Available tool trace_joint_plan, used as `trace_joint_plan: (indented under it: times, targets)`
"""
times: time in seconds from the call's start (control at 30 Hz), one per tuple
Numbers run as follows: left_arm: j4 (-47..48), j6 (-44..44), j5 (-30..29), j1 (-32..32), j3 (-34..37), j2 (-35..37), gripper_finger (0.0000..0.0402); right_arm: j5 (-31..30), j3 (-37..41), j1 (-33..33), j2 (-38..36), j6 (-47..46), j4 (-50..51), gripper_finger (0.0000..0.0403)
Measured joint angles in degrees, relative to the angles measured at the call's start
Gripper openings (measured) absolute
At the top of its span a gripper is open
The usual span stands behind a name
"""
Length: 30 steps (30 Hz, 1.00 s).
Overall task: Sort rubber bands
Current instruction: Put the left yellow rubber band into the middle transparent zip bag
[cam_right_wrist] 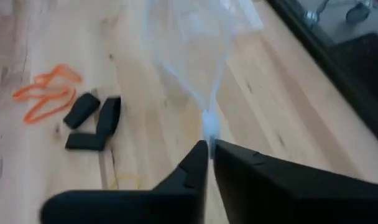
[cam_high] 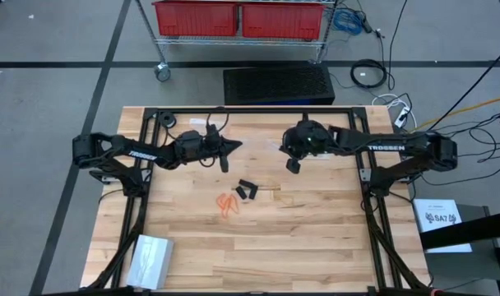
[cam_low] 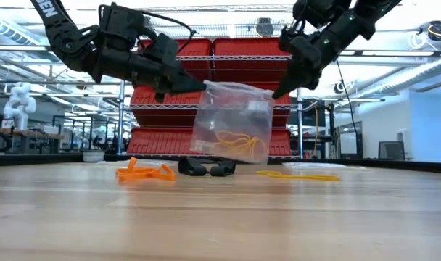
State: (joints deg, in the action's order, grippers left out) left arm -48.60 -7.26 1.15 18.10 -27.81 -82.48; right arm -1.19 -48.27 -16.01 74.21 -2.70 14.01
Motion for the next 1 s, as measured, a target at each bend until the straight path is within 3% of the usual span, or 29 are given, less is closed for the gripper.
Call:
trace_joint_plan:
  times: [0.3, 0.43, 0.53, 0.77, 1.0]
  targets:
    - [-0.6, 0.2, 0.0, 0.2, 0.0, 0.0, 0.0, 0.1, 0.0, 0.2, -5.5, -3.2, 11.3, 0.0137]
    - [-0.6, 0.2, -0.7, 0.2, 0.0, 0.0, 0.0, 4.0, 0.0, 3.1, -6.3, -6.0, 15.1, 0.0154]
    - [-0.7, 0.3, -1.4, 0.2, 0.0, 0.0, 0.0, 4.2, 1.4, 8.7, -3.8, -7.5, 13.5, 0.0132]
    - [-1.0, 1.1, -1.4, 0.2, 0.0, 0.0, 0.0, -0.3, 2.8, 17.1, 7.8, -0.9, 0.6, 0.001]
    - [-1.0, 1.7, -1.4, 0.2, 0.0, 0.0, 0.0, 0.0, 2.8, 13.7, 18.1, 10.8, -7.5, 0.0002]
